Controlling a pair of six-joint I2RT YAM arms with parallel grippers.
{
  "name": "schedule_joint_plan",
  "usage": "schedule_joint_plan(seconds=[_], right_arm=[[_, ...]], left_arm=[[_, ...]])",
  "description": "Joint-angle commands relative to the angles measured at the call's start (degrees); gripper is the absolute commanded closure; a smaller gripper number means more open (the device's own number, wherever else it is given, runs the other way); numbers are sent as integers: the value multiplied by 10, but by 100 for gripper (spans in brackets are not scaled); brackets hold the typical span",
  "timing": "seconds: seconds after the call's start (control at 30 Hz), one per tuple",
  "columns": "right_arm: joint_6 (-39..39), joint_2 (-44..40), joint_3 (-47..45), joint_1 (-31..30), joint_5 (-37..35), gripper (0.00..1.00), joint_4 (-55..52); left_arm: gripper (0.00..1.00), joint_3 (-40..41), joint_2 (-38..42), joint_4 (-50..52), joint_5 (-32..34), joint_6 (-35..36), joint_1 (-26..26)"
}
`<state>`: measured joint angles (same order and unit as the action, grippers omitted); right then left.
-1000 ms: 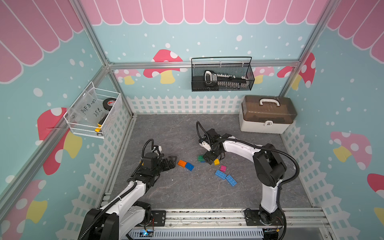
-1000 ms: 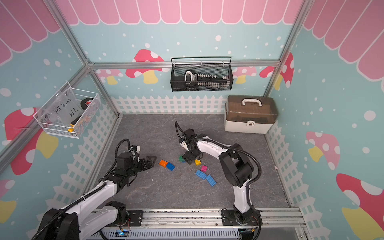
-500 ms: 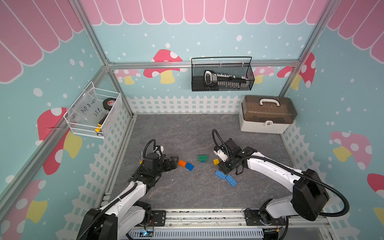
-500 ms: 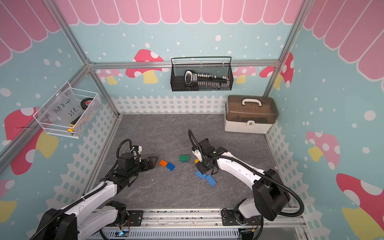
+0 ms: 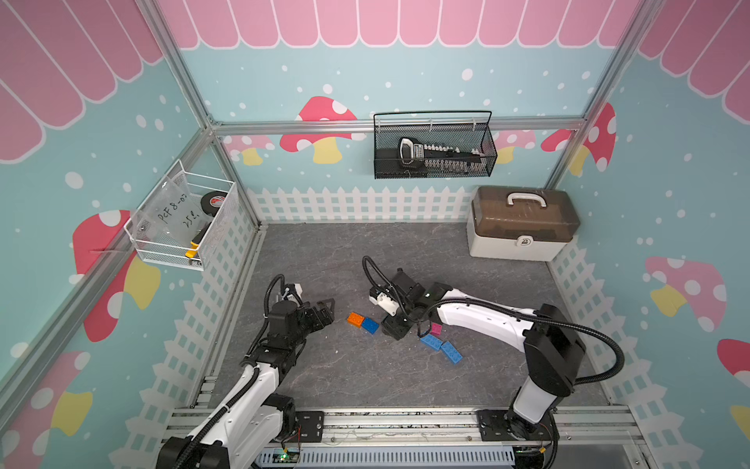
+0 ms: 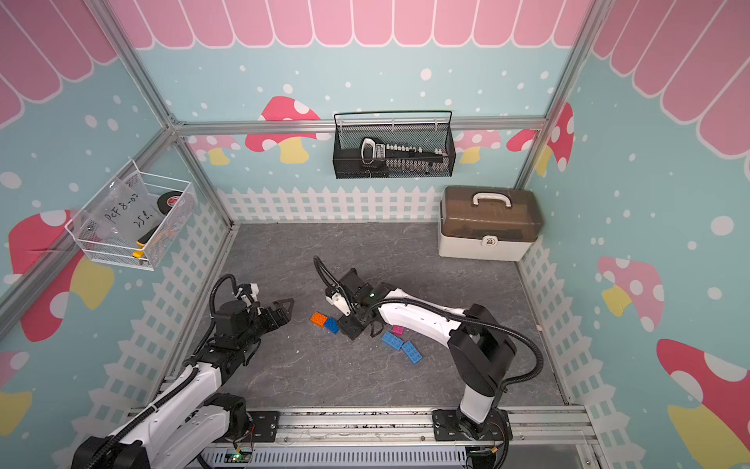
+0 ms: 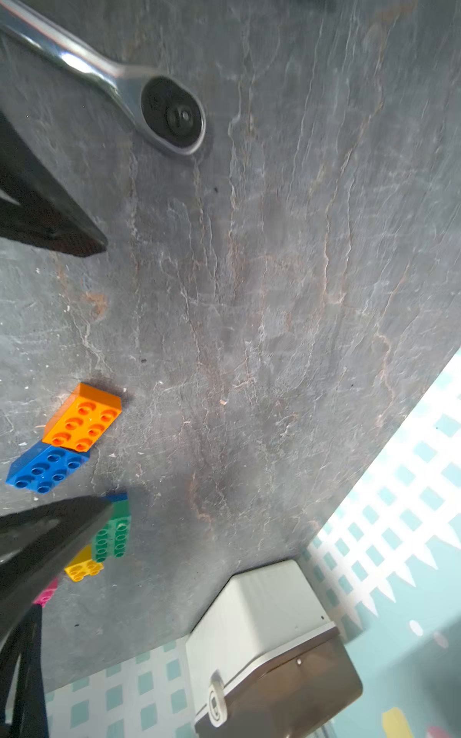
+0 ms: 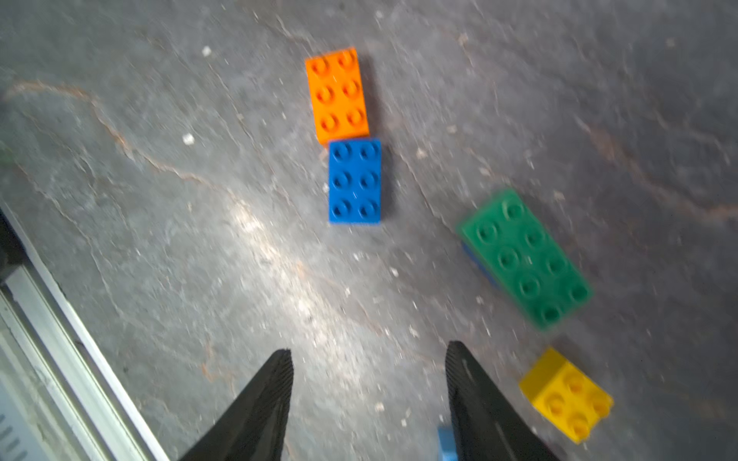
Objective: Assemble a heart with lego
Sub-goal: Pick up the lego brick from the center of the board.
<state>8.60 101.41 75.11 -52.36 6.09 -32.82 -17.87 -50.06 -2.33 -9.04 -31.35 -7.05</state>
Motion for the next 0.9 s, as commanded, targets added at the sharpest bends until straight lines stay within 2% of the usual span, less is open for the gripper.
schedule_joint_plan(seconds=[0.0, 0.27, 0.87], right_arm=[[-10, 51, 46, -19, -1, 41, 7], [-23, 152, 127, -37, -39, 45, -35], [-27, 212, 192, -37, -81, 49, -75]], left_arm=[[7, 9, 8, 2, -4, -13, 8], [7, 5, 2, 2, -13, -6, 8], [8, 4, 1, -8, -35, -2, 7]])
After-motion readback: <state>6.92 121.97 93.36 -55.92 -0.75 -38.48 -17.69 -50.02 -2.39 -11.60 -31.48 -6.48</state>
